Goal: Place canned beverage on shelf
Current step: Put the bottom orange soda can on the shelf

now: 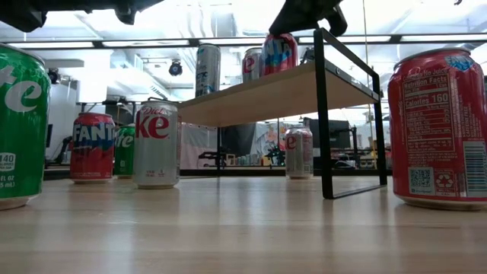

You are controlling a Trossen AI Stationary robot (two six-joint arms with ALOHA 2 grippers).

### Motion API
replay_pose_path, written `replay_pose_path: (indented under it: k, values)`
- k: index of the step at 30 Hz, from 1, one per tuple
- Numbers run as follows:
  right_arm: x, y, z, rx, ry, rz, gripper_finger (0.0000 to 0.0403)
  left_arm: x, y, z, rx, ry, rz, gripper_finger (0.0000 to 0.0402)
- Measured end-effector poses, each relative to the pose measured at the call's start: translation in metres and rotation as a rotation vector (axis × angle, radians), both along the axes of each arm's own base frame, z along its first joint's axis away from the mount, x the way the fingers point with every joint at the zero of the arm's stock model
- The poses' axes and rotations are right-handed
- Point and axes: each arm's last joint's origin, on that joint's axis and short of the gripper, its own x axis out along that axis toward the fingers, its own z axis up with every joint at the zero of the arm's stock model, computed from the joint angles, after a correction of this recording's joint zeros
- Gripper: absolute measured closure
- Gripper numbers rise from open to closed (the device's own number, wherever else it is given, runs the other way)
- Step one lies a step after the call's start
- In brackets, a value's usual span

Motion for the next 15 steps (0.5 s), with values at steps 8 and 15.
replay_pose_path:
  k: [8, 15]
  values:
    - [0.0009, -0.0015, -0.0018, -0.012, 0.005, -0.028, 0.0394, 0.0000, 0.0000, 0.0001, 0.000, -0.001, 0.000, 0.0401]
    - [0.0007, -0.0019, -0.0017, -0.019, 0.004, -0.044, 0.0394, -0.0002, 0.0000, 0.0006, -0.001, -0.007, 0.000, 0.0401]
